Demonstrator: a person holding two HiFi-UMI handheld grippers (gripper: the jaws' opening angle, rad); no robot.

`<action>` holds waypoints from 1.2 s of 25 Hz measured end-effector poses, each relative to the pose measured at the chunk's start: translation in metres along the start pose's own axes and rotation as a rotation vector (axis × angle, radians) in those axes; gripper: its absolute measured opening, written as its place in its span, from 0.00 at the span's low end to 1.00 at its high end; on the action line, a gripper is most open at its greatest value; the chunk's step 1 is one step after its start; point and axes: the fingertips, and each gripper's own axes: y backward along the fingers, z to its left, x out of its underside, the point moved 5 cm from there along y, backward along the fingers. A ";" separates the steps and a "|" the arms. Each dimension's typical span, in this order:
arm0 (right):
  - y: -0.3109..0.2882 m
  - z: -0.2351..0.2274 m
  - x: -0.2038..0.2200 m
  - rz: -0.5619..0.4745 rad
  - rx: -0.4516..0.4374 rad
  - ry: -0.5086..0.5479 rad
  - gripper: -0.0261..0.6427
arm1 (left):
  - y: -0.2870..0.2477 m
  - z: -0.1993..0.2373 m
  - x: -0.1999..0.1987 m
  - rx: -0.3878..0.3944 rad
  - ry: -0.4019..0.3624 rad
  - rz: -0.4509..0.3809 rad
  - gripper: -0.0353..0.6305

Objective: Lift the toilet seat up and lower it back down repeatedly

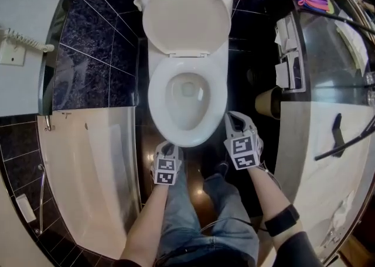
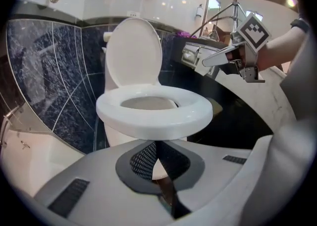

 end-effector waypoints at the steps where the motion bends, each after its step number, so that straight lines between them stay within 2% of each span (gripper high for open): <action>1: -0.007 0.001 0.009 0.004 0.001 -0.009 0.07 | -0.007 0.000 0.010 0.001 -0.007 0.007 0.05; 8: -0.048 0.011 0.057 0.034 -0.010 -0.044 0.07 | -0.053 0.004 0.075 0.001 -0.023 0.086 0.05; 14: -0.063 0.009 0.082 0.056 -0.015 -0.039 0.07 | -0.082 0.006 0.099 0.006 -0.050 0.128 0.05; 20: -0.068 0.010 0.092 0.076 -0.020 -0.039 0.07 | -0.092 0.007 0.117 -0.016 -0.089 0.222 0.05; 26: -0.072 0.014 0.090 0.078 -0.033 -0.036 0.07 | -0.086 0.011 0.111 -0.024 -0.083 0.190 0.05; 30: -0.070 0.016 0.083 0.079 -0.038 -0.039 0.07 | -0.079 0.017 0.091 -0.032 -0.041 0.138 0.05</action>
